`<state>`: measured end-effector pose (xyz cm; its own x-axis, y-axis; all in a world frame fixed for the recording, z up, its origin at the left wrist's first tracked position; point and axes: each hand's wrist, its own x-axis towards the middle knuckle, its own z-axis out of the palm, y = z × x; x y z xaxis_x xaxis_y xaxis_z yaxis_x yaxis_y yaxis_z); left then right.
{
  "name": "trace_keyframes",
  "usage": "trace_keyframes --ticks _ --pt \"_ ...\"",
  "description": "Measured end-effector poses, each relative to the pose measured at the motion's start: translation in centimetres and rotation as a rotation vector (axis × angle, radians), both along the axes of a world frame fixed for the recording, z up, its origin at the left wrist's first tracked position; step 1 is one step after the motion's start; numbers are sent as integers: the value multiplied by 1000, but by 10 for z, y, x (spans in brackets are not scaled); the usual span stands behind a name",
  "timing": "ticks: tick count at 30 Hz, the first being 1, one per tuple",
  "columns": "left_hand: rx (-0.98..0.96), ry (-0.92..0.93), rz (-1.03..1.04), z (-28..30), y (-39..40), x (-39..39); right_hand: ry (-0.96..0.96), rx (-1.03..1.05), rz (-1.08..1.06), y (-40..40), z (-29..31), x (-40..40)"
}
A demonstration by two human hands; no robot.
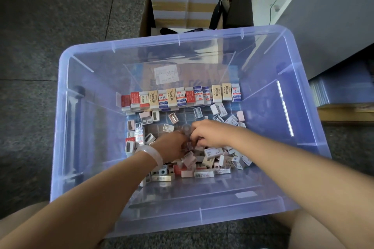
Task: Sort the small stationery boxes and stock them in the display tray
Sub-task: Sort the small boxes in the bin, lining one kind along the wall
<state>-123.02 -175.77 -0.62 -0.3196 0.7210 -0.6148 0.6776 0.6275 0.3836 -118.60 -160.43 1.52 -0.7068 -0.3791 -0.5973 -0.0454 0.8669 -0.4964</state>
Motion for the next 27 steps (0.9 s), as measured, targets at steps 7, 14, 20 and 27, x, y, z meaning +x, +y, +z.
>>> trace_keyframes --ticks 7,14,20,27 --pt "47 -70 80 -3 -3 4 141 -361 -794 27 15 -18" --pt "39 -147 139 -2 -2 0 275 -395 -1455 45 -17 -19" --pt "124 -188 411 2 -11 -29 304 -372 -1368 46 -18 -25" --pt "258 -188 585 8 -5 -34 155 -383 -1305 42 -17 -18"
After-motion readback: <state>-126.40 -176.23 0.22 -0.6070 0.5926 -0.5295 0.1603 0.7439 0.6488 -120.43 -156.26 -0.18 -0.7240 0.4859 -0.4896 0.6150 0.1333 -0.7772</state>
